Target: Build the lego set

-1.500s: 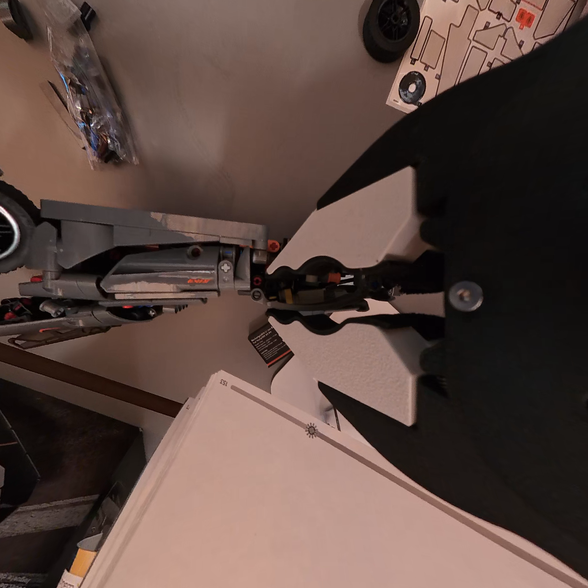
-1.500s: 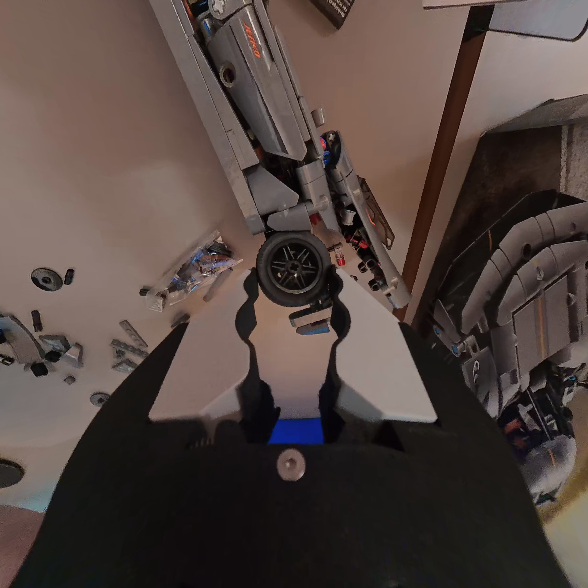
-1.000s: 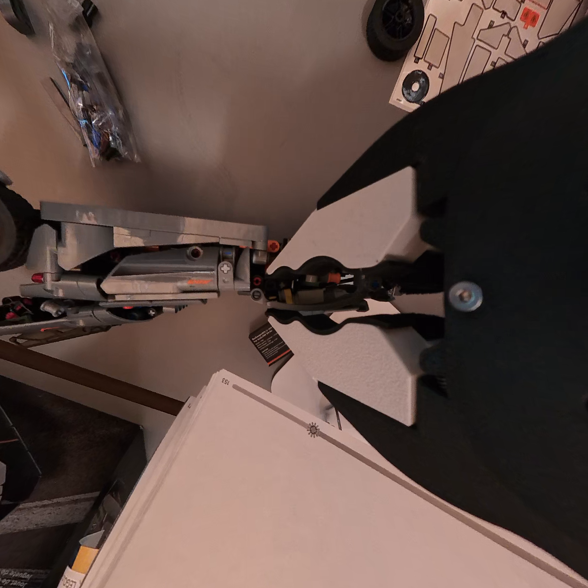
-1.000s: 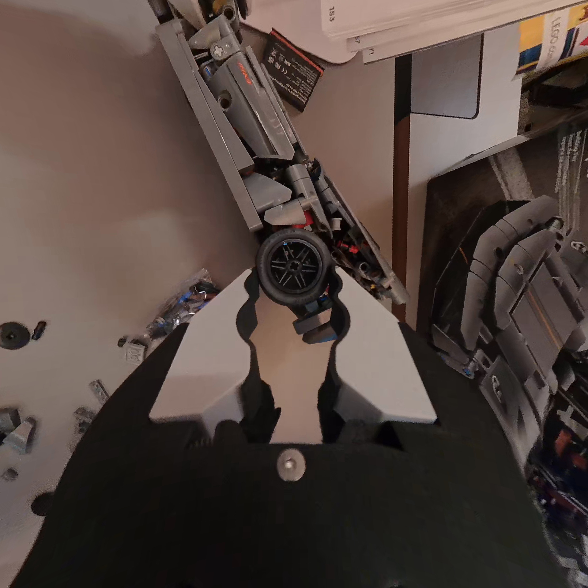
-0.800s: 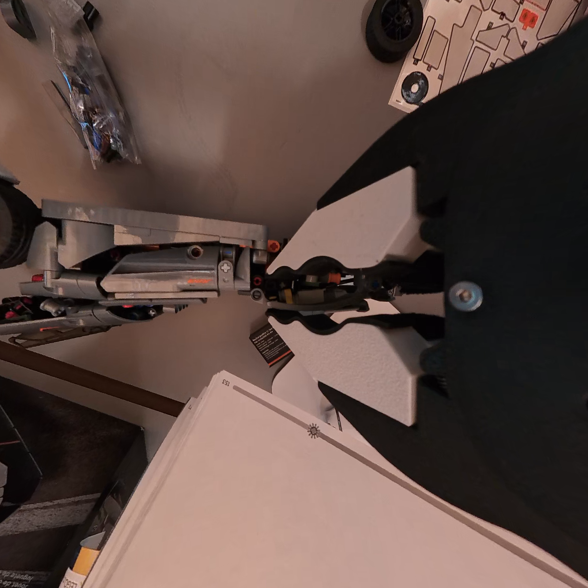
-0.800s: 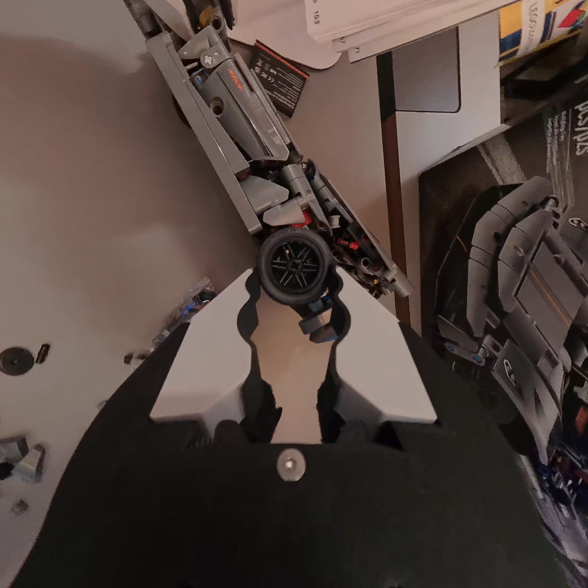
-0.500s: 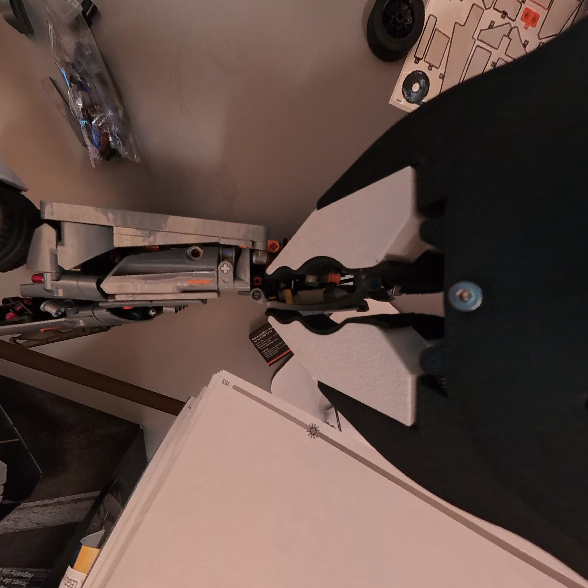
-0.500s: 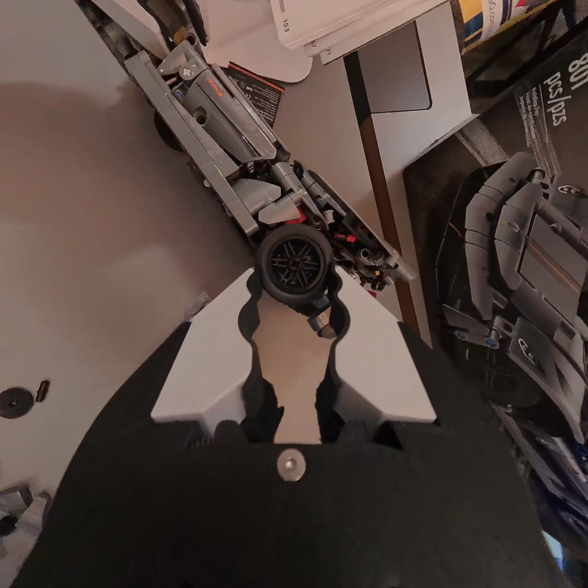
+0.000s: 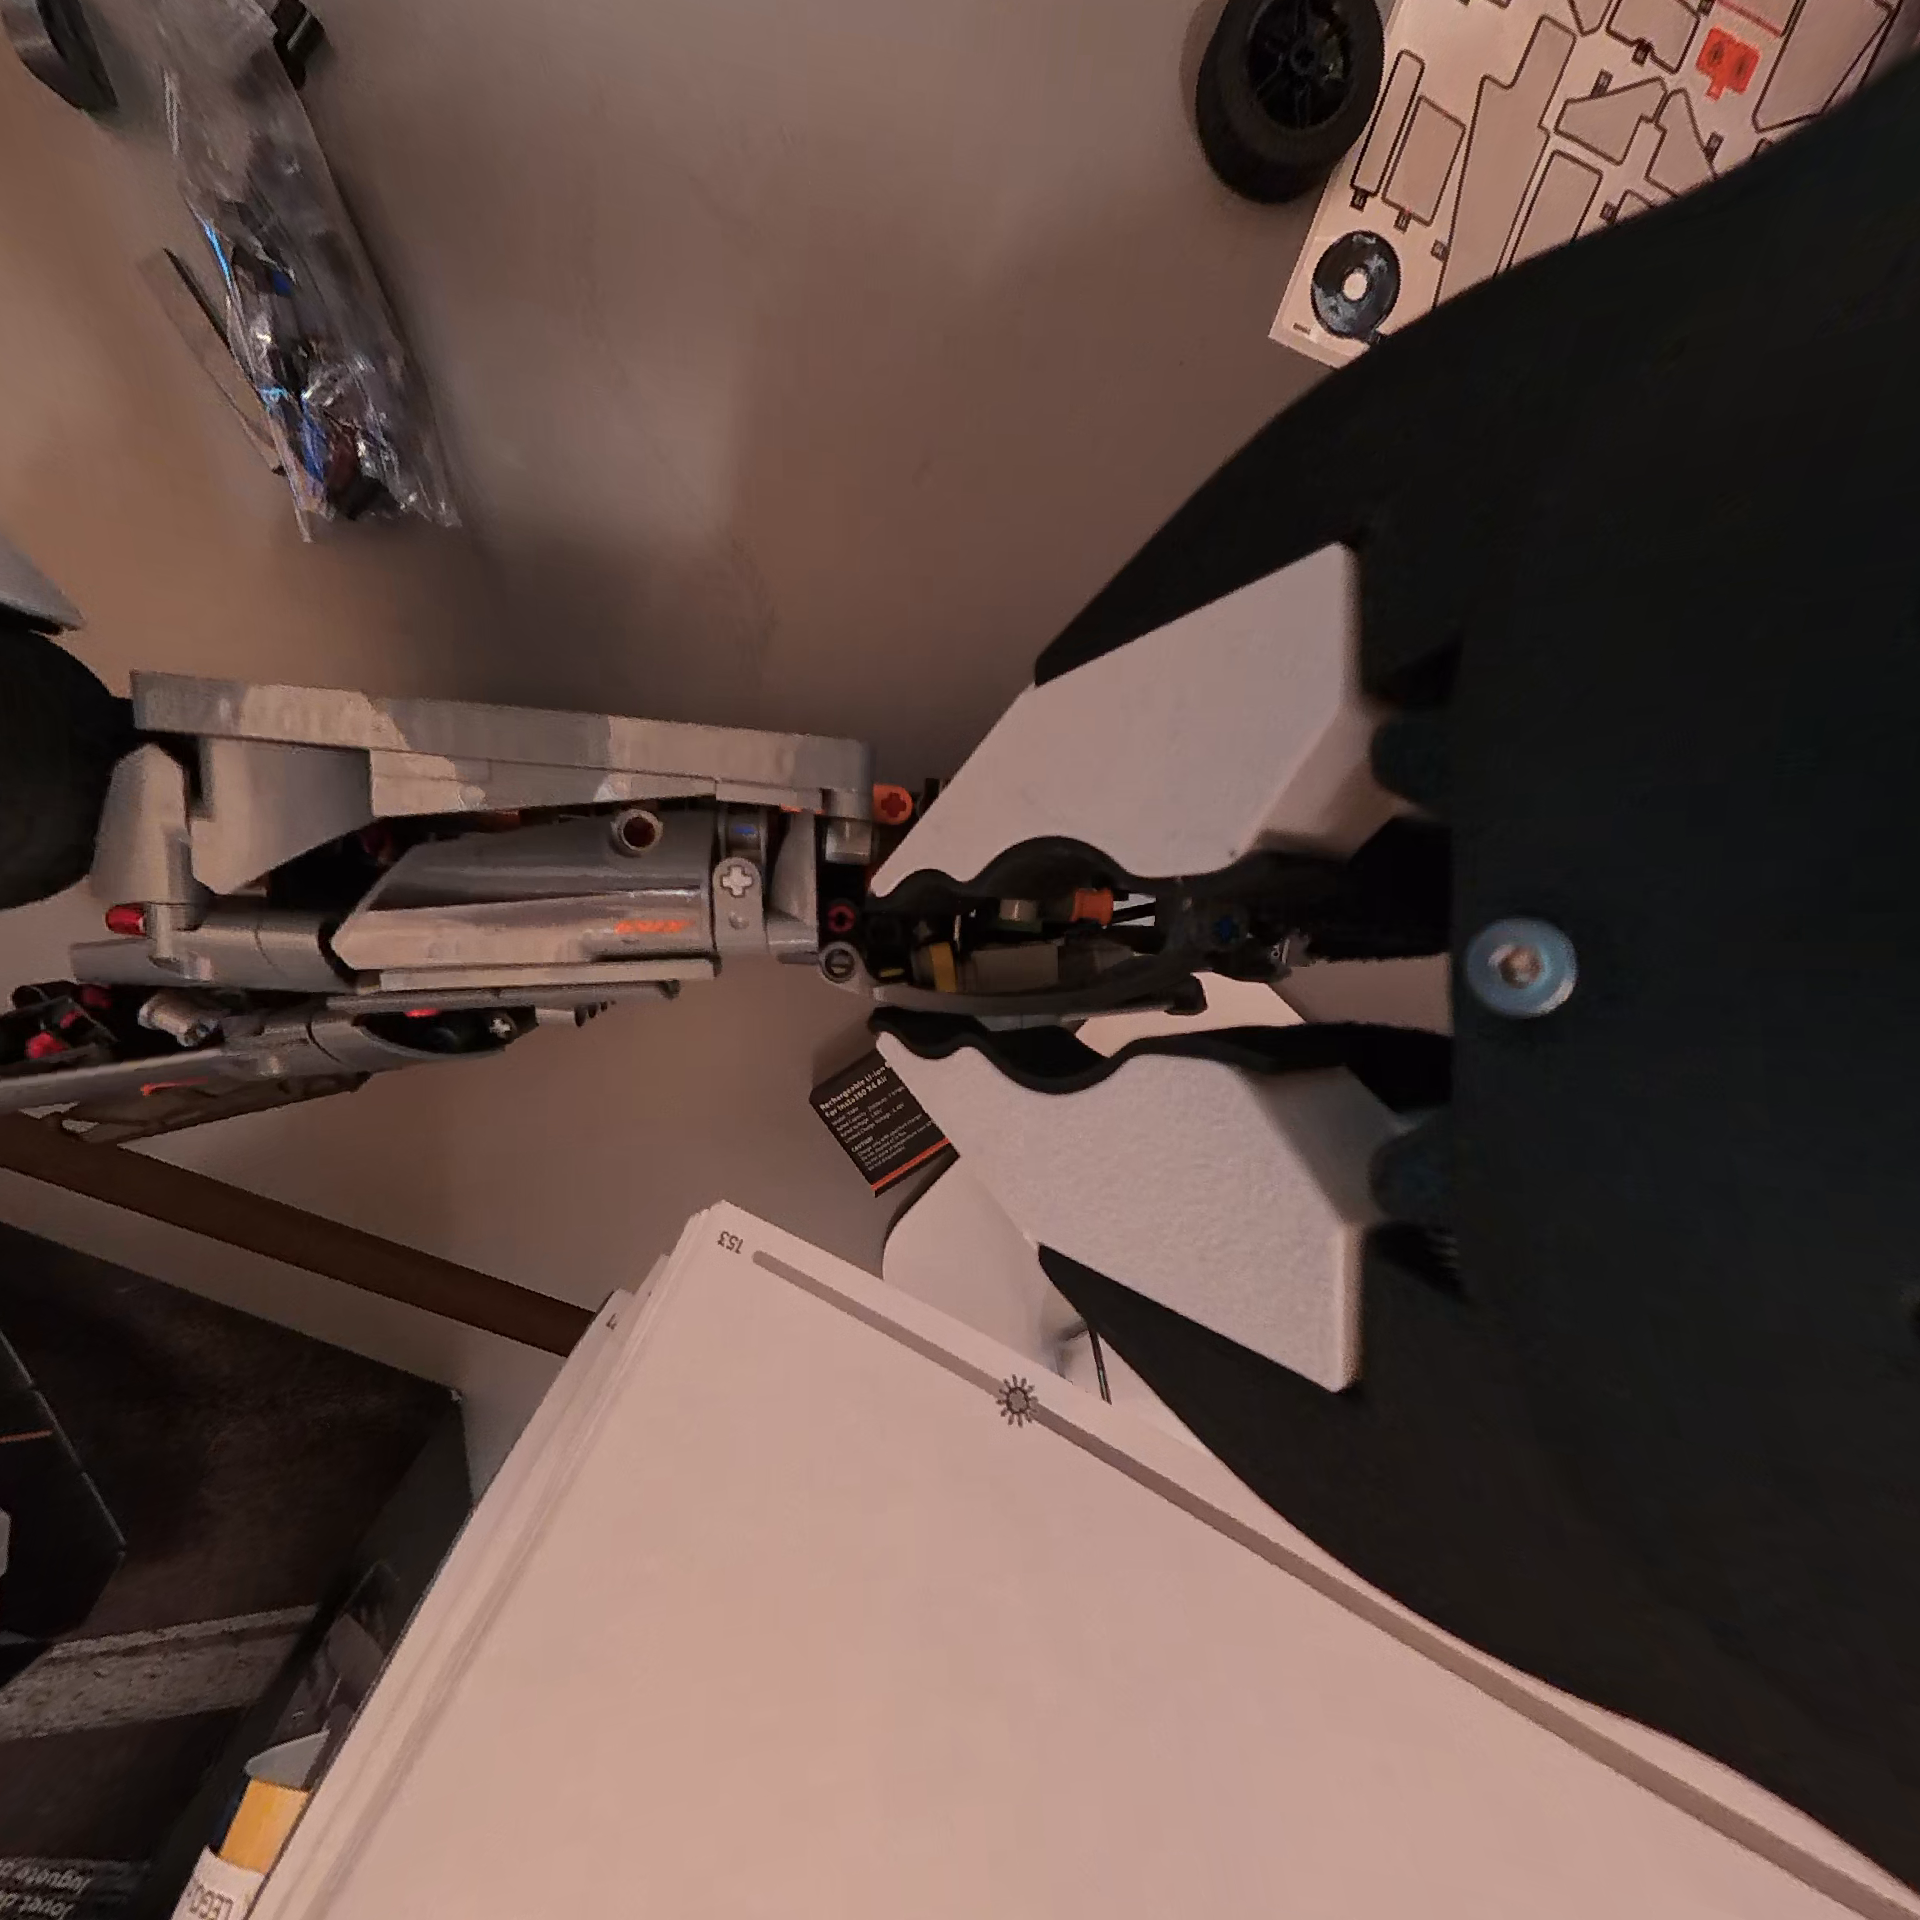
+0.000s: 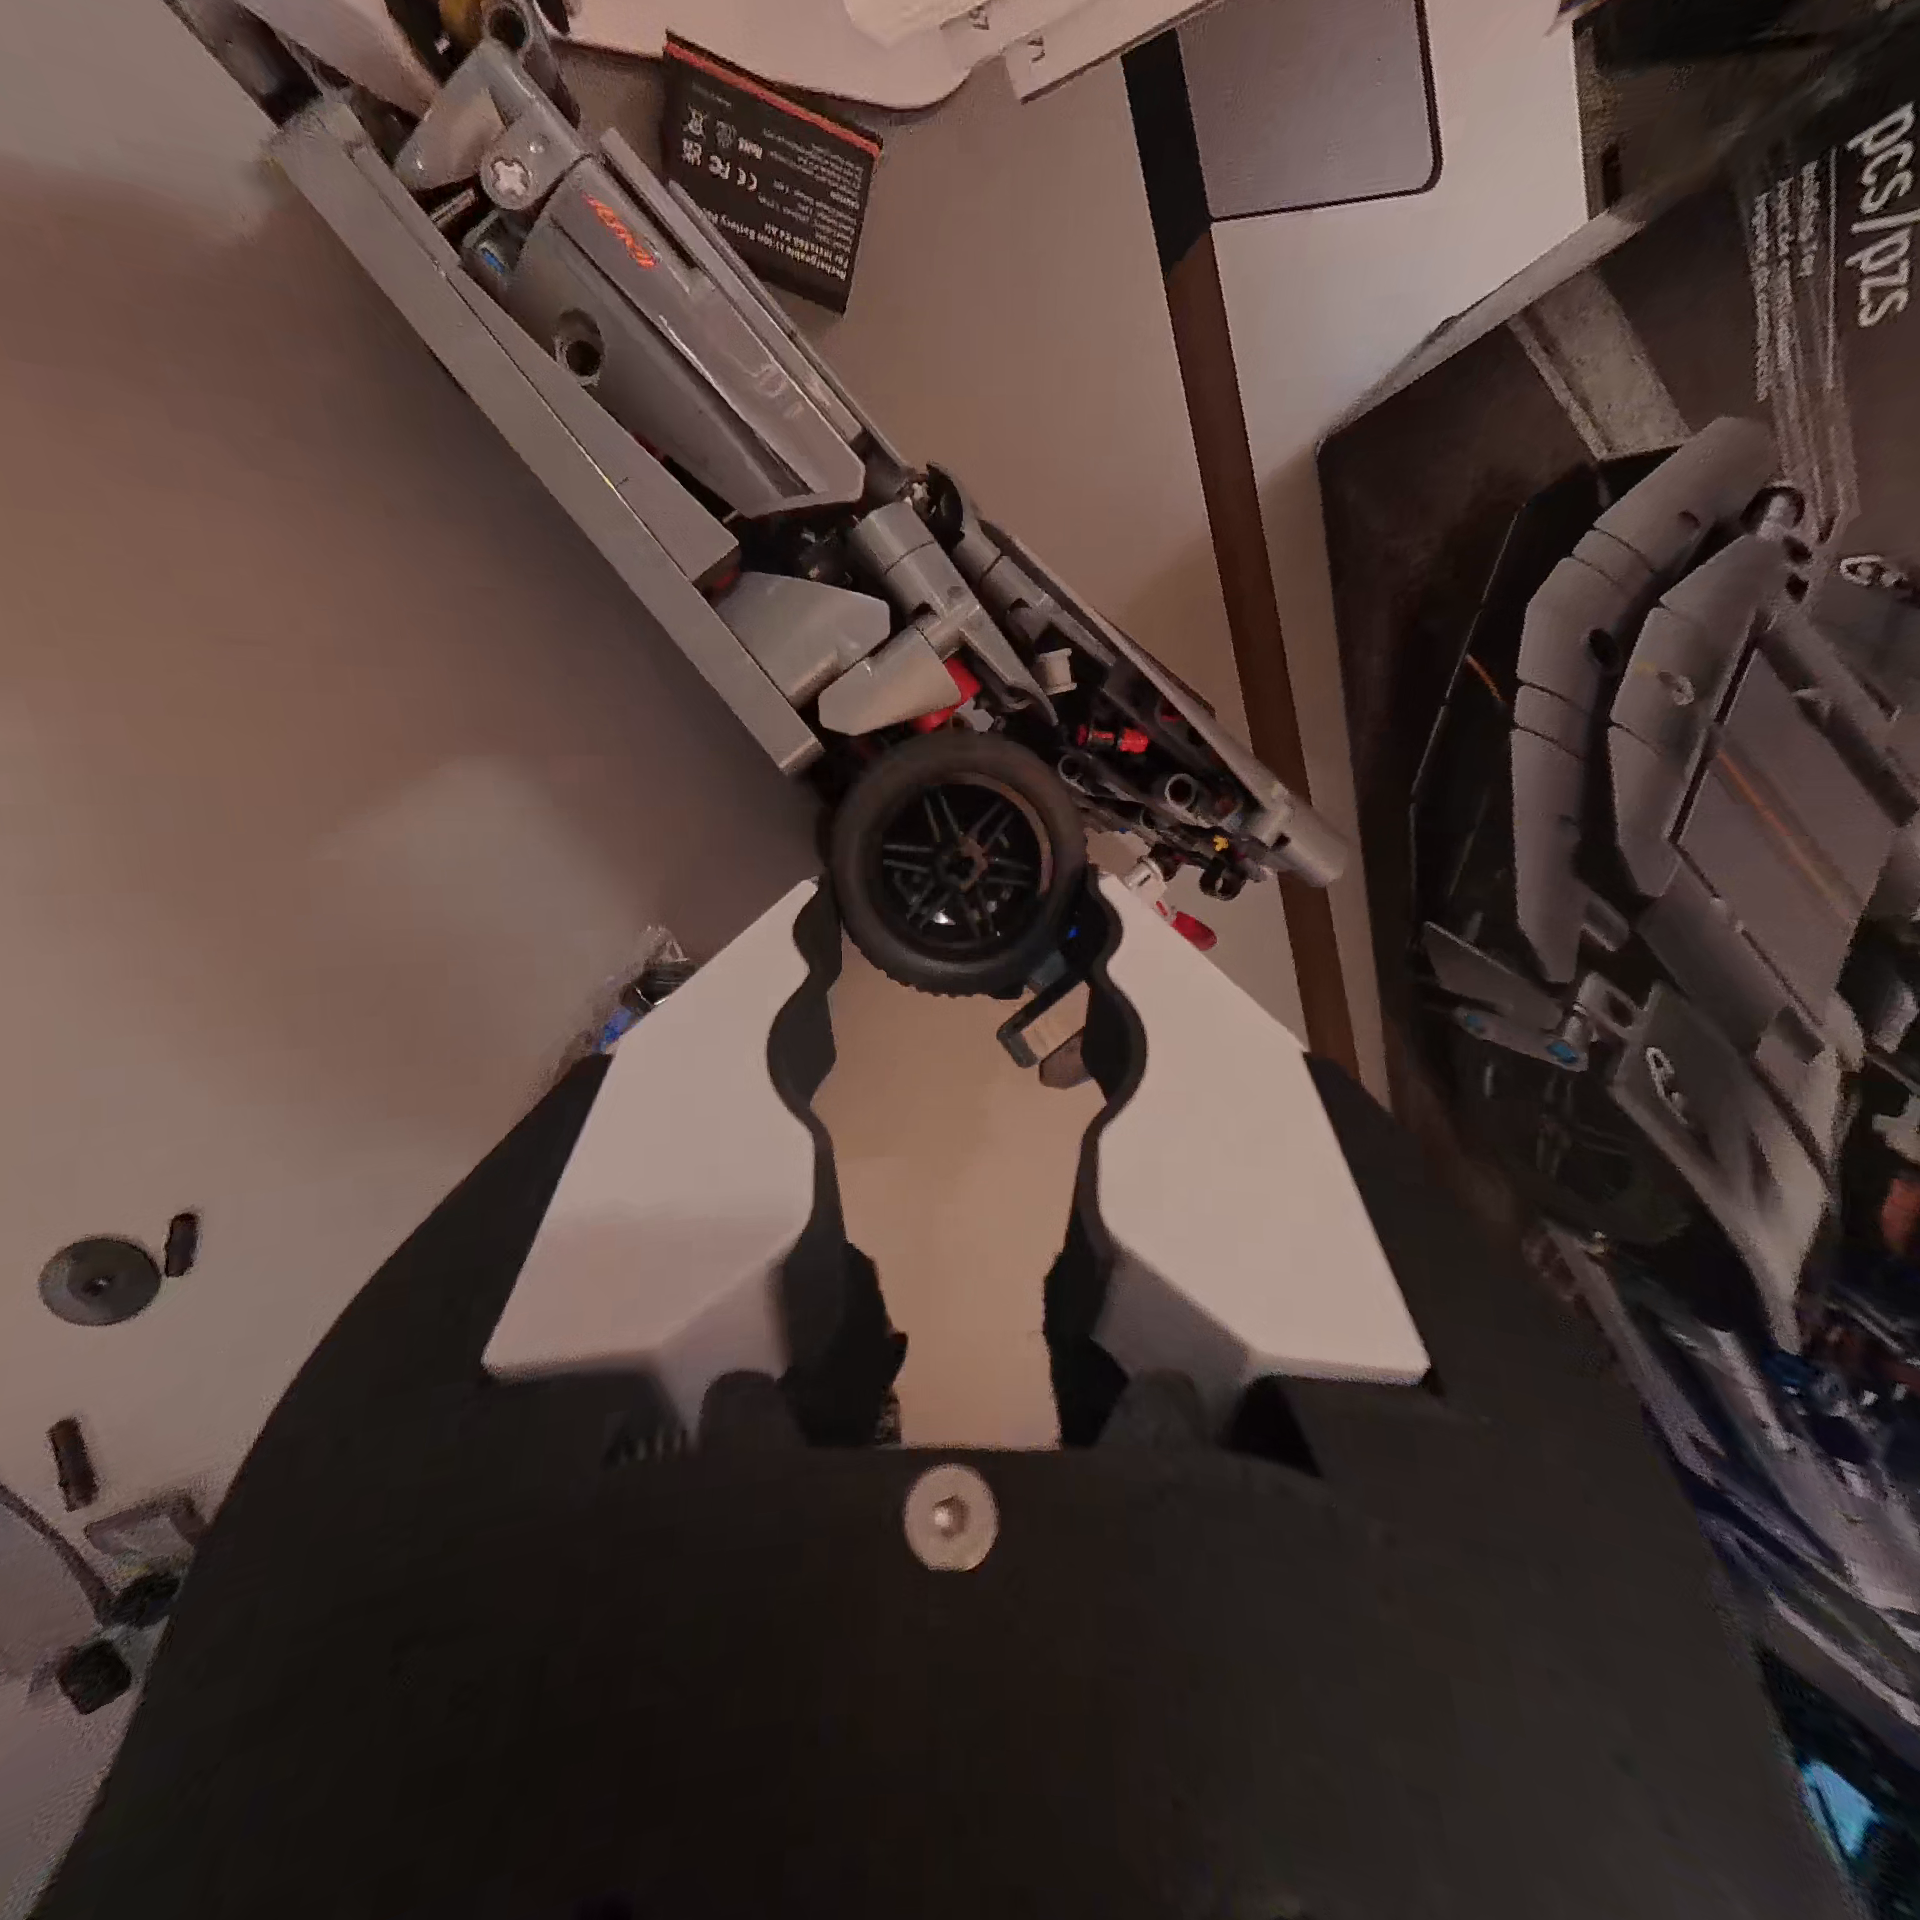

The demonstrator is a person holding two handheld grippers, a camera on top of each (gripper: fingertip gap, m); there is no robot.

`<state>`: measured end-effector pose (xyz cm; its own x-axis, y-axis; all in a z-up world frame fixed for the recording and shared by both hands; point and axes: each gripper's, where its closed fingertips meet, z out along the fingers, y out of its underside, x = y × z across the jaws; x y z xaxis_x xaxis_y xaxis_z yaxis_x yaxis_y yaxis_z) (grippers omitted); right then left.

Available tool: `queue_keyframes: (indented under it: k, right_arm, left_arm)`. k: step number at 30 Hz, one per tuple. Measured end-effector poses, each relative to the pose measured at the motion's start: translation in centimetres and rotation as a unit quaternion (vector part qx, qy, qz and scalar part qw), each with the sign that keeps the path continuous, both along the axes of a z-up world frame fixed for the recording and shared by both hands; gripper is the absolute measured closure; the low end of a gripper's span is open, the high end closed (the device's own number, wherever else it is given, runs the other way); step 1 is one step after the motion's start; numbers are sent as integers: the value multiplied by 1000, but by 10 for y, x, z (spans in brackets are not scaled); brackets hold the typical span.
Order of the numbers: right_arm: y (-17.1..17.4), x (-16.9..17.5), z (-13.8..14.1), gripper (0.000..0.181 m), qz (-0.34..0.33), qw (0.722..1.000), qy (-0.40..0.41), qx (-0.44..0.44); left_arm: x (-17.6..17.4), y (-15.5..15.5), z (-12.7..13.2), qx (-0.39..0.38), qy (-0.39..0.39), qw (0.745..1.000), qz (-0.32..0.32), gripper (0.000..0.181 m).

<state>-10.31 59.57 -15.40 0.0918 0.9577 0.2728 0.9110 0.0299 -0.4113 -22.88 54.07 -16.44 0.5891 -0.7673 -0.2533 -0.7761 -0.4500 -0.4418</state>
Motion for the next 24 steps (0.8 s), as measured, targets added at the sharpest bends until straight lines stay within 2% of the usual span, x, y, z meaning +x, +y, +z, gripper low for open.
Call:
queue_keyframes:
  k: [9, 18, 24]
  right_arm:
    - [-3, 2, 0, 138, 10, 999, -46, -9]
    - [-3, 1, -3, 141, -68, 995, -30, -64]
    - [-5, 1, -4, 141, -141, 983, -12, -116]
  left_arm:
    - [0, 0, 0, -1, -2, 1000, -2, 166]
    - [0, 0, 0, 2, 3, 1000, 1, 166]
    - [0, 0, 0, 2, 4, 1000, 2, 166]
